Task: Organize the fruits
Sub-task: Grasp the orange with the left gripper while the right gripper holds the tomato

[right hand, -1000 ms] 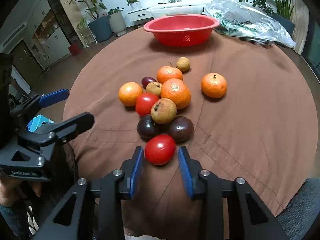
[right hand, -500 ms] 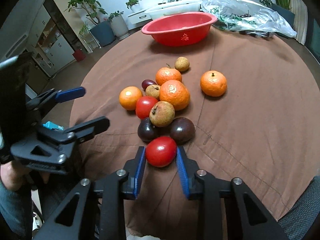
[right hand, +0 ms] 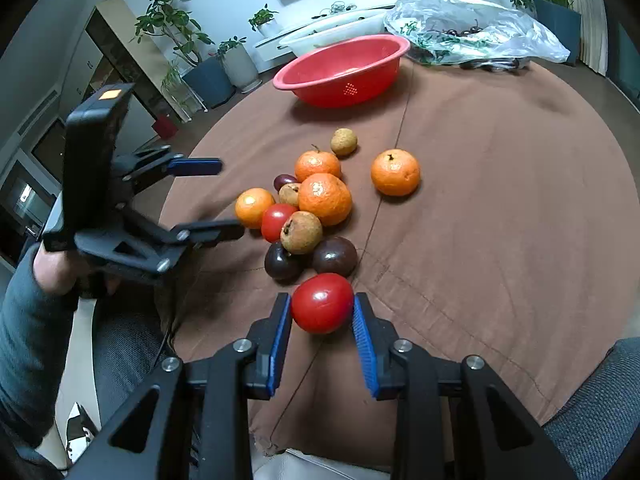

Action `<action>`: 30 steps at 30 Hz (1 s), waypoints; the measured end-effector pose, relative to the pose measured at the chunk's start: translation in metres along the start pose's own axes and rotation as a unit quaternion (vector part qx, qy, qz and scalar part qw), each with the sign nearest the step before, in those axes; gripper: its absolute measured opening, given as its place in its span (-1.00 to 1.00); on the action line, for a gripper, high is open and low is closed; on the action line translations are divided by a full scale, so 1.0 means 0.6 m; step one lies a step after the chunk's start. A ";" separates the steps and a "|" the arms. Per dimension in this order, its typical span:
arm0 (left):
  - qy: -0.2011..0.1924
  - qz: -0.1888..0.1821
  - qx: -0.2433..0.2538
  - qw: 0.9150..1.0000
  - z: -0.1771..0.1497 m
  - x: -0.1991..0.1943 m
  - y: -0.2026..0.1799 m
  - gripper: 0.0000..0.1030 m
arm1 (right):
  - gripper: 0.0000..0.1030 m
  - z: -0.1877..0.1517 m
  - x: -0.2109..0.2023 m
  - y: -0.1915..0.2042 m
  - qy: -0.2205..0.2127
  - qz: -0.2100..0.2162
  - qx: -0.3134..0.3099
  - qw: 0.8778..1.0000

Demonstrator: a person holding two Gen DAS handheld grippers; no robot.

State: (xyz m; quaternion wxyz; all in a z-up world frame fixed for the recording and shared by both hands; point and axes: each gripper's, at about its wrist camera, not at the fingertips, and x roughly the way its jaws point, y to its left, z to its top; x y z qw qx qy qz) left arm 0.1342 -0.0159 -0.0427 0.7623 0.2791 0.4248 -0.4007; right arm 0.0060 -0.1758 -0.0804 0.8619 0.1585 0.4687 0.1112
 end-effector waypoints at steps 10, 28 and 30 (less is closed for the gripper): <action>0.018 -0.053 0.058 0.997 0.007 0.032 -0.015 -0.04 | -0.34 0.001 0.002 -0.003 0.002 0.003 0.001 1.000; -0.021 -0.053 -0.024 0.998 -0.014 -0.006 0.012 -0.31 | -0.35 0.013 -0.008 -0.018 -0.012 0.004 0.010 1.000; -0.037 -0.051 -0.053 0.997 -0.014 -0.022 0.028 -0.31 | -0.35 0.018 -0.013 -0.026 -0.016 -0.001 0.014 1.000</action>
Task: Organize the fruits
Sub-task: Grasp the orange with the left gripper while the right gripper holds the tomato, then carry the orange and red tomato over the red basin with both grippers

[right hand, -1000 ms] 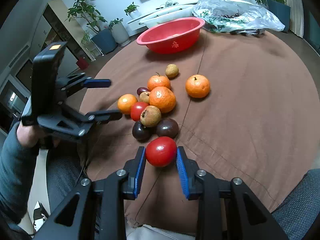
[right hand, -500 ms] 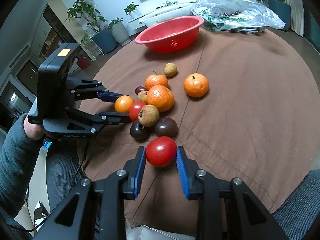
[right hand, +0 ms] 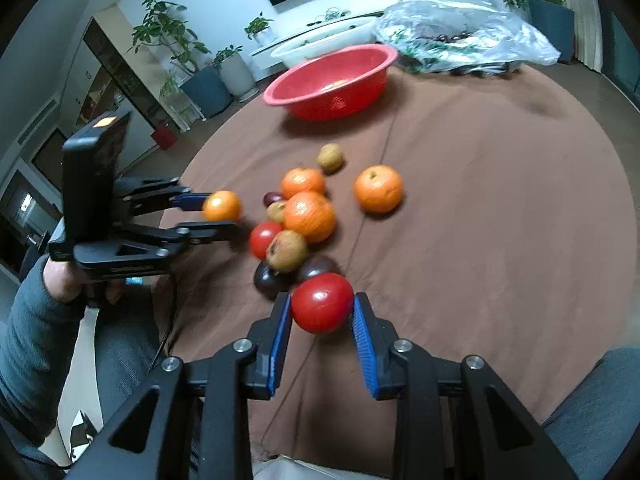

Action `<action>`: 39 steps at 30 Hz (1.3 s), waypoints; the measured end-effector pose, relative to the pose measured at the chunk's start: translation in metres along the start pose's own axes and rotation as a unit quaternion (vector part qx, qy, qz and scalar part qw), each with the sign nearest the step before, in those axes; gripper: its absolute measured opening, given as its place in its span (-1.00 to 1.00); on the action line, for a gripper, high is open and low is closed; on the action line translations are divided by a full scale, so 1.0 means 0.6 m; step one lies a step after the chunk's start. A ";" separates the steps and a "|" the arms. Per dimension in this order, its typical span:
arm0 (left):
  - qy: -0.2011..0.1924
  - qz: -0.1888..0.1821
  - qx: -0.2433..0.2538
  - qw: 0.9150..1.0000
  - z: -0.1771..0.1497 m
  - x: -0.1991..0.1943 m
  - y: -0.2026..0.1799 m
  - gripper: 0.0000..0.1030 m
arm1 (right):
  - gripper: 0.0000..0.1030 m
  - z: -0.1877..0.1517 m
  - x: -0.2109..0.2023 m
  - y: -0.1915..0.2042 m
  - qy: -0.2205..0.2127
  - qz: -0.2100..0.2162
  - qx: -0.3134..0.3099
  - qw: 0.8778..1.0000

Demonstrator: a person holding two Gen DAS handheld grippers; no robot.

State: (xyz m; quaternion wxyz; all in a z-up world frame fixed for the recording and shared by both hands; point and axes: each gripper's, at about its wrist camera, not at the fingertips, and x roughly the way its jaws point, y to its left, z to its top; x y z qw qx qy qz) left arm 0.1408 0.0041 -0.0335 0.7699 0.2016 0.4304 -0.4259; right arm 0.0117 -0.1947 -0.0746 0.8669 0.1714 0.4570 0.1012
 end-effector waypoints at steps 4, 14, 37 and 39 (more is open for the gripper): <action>-0.036 0.021 -0.053 0.998 0.019 -0.030 0.034 -0.31 | -0.35 0.030 -0.016 -0.028 -0.016 -0.014 0.010 1.000; -0.115 0.090 -0.168 0.975 0.143 -0.058 0.136 -0.31 | -0.35 0.242 -0.068 -0.048 -0.106 -0.052 -0.034 0.992; -0.027 0.158 -0.153 0.975 0.244 0.151 0.214 -0.30 | -0.35 0.445 0.244 -0.015 0.025 -0.067 -0.096 0.993; -0.026 0.160 -0.149 0.975 0.243 0.152 0.212 -0.30 | -0.35 0.446 0.255 -0.017 0.031 -0.068 -0.096 0.993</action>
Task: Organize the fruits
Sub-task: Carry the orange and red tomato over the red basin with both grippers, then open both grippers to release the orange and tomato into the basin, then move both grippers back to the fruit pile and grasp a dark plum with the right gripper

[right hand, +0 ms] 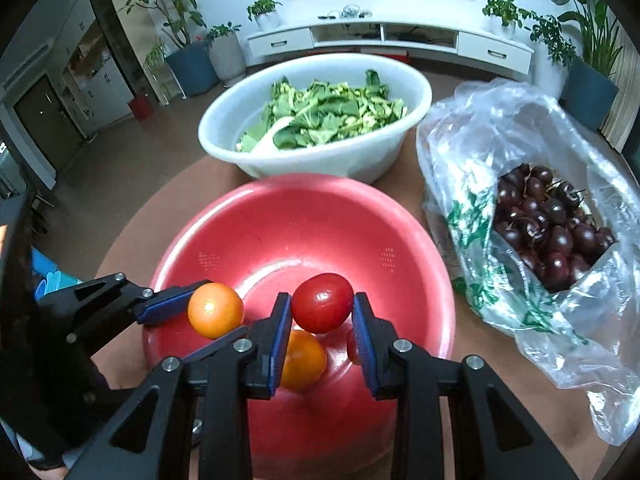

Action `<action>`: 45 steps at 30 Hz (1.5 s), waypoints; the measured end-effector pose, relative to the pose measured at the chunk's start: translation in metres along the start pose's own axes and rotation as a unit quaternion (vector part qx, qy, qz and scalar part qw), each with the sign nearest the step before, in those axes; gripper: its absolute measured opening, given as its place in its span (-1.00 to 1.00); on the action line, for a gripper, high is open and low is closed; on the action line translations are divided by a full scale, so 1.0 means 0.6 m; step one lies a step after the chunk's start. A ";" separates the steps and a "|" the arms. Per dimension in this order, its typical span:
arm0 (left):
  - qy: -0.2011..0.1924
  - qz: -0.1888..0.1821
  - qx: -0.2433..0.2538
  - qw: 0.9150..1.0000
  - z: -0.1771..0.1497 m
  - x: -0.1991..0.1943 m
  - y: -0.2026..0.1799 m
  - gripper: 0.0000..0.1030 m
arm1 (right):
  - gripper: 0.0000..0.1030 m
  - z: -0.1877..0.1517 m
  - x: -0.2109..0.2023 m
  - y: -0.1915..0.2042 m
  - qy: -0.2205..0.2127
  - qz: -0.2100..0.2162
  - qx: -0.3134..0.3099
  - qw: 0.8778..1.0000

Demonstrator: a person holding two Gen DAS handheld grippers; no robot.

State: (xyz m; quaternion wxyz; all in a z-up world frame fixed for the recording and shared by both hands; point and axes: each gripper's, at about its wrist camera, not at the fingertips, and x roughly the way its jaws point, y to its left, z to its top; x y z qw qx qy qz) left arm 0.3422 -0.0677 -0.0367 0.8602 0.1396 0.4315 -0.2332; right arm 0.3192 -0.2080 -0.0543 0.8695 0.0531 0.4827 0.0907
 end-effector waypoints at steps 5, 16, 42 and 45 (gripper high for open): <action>0.003 0.007 0.009 1.000 0.000 0.005 -0.007 -0.30 | -0.35 -0.001 0.021 0.004 0.016 -0.007 -0.004 1.000; -0.005 0.013 0.012 1.000 -0.001 -0.009 -0.011 0.28 | -0.33 -0.002 0.028 0.003 0.022 -0.025 -0.011 0.999; -0.109 -0.004 -0.041 0.993 -0.210 -0.267 -0.029 0.99 | 0.25 -0.207 -0.211 -0.003 -0.072 0.048 -0.003 0.996; -0.102 -0.003 -0.030 0.994 -0.261 -0.283 -0.062 0.99 | 0.25 -0.284 -0.244 0.009 -0.083 0.057 -0.012 0.995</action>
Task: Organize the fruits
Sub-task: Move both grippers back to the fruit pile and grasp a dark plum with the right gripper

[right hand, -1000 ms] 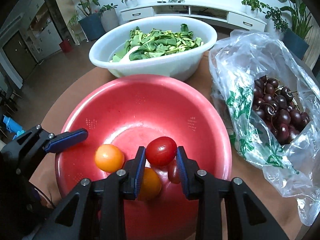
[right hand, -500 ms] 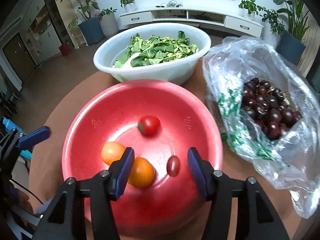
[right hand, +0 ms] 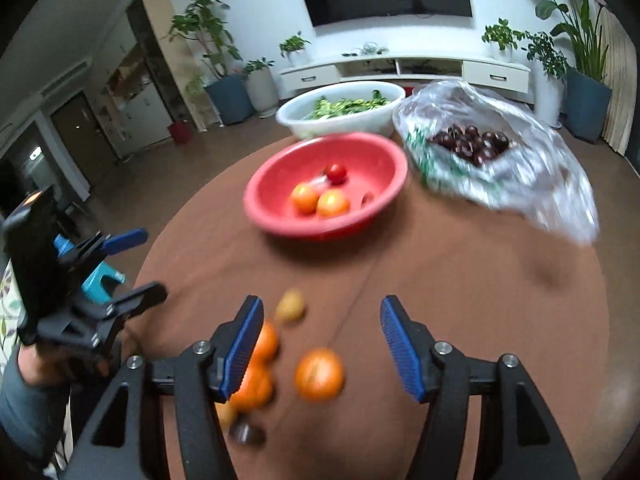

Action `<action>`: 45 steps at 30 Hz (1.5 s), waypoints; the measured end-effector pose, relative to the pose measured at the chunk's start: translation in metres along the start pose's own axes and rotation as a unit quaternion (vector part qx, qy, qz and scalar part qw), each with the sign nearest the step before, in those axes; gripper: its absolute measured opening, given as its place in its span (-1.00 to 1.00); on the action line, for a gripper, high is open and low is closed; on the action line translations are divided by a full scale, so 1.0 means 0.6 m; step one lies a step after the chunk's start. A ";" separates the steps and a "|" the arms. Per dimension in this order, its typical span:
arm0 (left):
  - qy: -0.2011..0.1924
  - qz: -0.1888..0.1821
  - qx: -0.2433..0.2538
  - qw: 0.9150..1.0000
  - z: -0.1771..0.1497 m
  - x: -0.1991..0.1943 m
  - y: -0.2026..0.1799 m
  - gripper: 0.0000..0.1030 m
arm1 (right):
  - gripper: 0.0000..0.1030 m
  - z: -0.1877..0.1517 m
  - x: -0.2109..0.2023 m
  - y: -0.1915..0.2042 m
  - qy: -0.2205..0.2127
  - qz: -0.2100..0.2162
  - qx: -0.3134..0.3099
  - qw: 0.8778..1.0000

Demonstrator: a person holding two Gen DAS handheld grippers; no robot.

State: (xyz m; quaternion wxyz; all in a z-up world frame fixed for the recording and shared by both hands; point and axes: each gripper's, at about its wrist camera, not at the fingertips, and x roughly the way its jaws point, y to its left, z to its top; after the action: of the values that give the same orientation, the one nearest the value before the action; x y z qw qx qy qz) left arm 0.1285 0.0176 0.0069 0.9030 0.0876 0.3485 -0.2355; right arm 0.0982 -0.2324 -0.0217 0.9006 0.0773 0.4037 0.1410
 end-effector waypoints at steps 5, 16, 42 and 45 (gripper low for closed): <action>0.047 -0.017 0.009 0.999 -0.078 -0.015 -0.048 0.99 | 0.25 -0.103 -0.020 0.041 0.014 0.001 -0.015 1.000; 0.095 -0.032 0.045 0.994 -0.132 0.006 -0.115 0.99 | 0.03 -0.156 0.016 0.088 0.044 -0.003 -0.063 0.997; 0.111 -0.035 0.046 0.992 -0.122 0.031 -0.130 0.53 | -0.43 -0.168 0.049 0.099 0.072 0.005 -0.080 0.994; 0.116 -0.041 0.046 0.991 -0.121 0.037 -0.136 0.48 | -0.43 -0.171 0.038 0.091 0.073 0.002 -0.065 0.995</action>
State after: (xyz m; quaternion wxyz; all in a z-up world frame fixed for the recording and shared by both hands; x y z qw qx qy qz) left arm 0.0602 -0.0384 -0.0613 0.8412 0.1411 0.4430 -0.2760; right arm 0.0253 -0.1709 -0.0921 0.8717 0.0094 0.4580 0.1741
